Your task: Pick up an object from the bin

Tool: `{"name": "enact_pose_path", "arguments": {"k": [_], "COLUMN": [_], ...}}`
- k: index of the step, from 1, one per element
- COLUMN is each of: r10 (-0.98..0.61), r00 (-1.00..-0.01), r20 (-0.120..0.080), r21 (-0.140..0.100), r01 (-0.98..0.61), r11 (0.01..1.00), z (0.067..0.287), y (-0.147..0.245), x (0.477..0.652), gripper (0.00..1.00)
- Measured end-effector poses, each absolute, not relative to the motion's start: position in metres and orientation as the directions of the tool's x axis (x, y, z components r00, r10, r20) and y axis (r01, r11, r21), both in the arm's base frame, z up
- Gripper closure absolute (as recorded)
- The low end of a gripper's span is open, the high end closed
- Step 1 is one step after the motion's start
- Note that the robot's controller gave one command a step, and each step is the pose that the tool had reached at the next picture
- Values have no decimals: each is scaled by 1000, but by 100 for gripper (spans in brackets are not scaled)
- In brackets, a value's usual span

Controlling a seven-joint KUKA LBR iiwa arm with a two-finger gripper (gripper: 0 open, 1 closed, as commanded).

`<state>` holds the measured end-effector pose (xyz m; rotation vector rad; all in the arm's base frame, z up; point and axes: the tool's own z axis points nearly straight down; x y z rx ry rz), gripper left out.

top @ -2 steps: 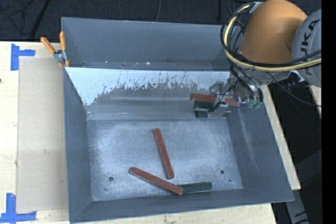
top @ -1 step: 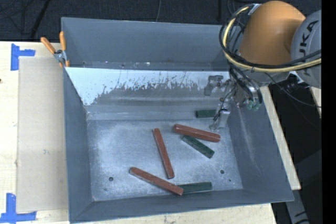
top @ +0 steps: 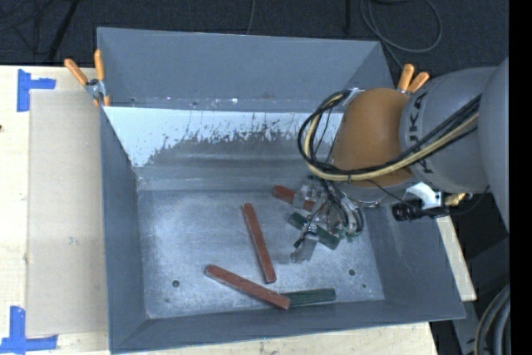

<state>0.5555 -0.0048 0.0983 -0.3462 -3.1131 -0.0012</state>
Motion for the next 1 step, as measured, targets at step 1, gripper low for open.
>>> {"name": "enact_pose_path", "arguments": {"k": [1], "r10": [174], "r00": [-985], "r20": [-3], "r21": [1], "r01": [174], "r11": [985], "z": [69], "y": [-38], "x": [574], "gripper": [0]}}
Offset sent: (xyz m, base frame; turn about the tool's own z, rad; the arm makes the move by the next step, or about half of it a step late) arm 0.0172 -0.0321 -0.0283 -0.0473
